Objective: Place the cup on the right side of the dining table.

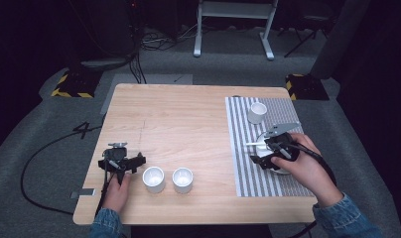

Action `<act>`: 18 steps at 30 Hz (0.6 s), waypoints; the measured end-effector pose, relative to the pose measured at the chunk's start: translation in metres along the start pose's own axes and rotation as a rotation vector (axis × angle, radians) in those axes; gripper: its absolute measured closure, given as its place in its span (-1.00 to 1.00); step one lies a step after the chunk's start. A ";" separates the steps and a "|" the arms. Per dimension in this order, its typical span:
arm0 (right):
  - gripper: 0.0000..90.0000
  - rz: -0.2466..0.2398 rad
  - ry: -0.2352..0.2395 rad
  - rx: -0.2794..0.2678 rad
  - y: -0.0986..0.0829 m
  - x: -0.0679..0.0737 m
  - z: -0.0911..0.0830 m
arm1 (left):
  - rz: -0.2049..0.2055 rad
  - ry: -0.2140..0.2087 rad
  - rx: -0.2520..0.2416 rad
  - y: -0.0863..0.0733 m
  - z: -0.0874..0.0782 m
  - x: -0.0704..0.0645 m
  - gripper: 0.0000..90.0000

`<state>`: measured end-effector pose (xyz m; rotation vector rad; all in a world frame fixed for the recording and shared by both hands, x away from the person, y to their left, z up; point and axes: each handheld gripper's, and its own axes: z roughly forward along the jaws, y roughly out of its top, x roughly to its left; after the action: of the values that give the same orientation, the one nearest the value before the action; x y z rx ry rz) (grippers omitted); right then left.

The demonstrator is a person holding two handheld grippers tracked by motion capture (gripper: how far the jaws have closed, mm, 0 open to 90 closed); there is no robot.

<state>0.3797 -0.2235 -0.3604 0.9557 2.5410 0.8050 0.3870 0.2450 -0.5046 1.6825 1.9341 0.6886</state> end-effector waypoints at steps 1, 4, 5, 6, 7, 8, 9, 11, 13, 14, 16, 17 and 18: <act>-0.53 -0.001 -0.001 0.001 -0.002 0.002 0.001 | 0.000 0.000 0.000 0.000 0.000 0.000 -1.00; -0.53 -0.014 -0.009 -0.004 -0.007 0.007 0.003 | 0.000 0.000 0.000 0.000 0.000 0.000 -1.00; -0.53 -0.018 -0.007 -0.007 -0.010 0.009 0.004 | 0.000 0.000 0.000 0.000 0.000 0.000 -1.00; -0.54 -0.014 -0.001 -0.009 -0.013 0.010 0.005 | 0.000 0.000 0.000 0.000 0.000 0.000 -1.00; -0.54 -0.013 0.003 -0.010 -0.015 0.011 0.006 | 0.000 0.000 0.000 0.000 0.000 0.000 -1.00; -0.54 -0.010 0.006 -0.011 -0.018 0.012 0.007 | 0.000 0.000 0.000 0.000 0.000 0.000 -1.00; -0.54 -0.010 0.007 -0.012 -0.019 0.013 0.008 | 0.001 -0.001 0.000 0.000 0.000 0.000 -1.00; -0.54 -0.004 0.010 -0.015 -0.025 0.015 0.011 | 0.000 0.000 0.000 0.000 0.000 0.000 -1.00; -0.54 0.005 0.018 -0.018 -0.030 0.016 0.013 | 0.000 0.000 0.000 0.000 0.000 0.000 -1.00; -0.54 0.007 0.022 -0.019 -0.033 0.017 0.015 | 0.000 0.000 0.000 0.000 0.000 0.000 -1.00; -0.54 0.010 0.034 -0.025 -0.038 0.019 0.019 | 0.000 0.000 0.000 0.000 0.000 0.000 -1.00; -0.54 0.010 0.038 -0.029 -0.039 0.020 0.020 | 0.000 0.000 0.000 0.000 0.000 0.000 -1.00; -0.54 0.008 0.040 -0.036 -0.042 0.020 0.021 | 0.000 0.000 0.000 0.000 0.000 0.000 -1.00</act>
<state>0.3535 -0.2272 -0.4044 0.9474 2.5492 0.8783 0.3870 0.2450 -0.5046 1.6821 1.9342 0.6887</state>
